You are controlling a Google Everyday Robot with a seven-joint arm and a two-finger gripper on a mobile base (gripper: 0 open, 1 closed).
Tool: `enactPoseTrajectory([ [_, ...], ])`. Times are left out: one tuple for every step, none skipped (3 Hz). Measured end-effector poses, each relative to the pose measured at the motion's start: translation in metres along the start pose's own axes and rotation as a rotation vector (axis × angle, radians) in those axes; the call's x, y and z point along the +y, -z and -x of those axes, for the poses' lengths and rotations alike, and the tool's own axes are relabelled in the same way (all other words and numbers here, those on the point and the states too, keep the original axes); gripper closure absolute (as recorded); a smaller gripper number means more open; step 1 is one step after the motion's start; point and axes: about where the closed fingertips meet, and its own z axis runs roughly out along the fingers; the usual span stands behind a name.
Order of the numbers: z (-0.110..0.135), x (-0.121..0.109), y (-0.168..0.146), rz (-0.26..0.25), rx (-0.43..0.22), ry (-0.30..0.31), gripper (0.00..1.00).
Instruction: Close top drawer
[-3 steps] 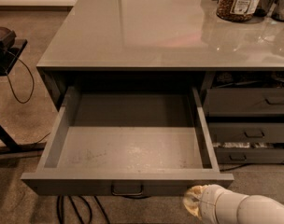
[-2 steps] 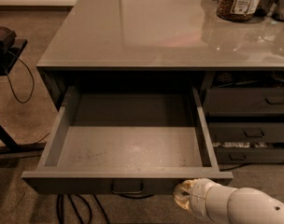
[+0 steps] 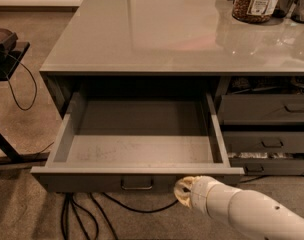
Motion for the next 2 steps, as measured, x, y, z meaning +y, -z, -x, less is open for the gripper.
enactPoseTrajectory([
  [0.001, -0.041, -0.009, -0.099, 0.008, -0.015, 1.0],
  [-0.012, -0.093, -0.026, -0.158, 0.062, -0.018, 1.0],
])
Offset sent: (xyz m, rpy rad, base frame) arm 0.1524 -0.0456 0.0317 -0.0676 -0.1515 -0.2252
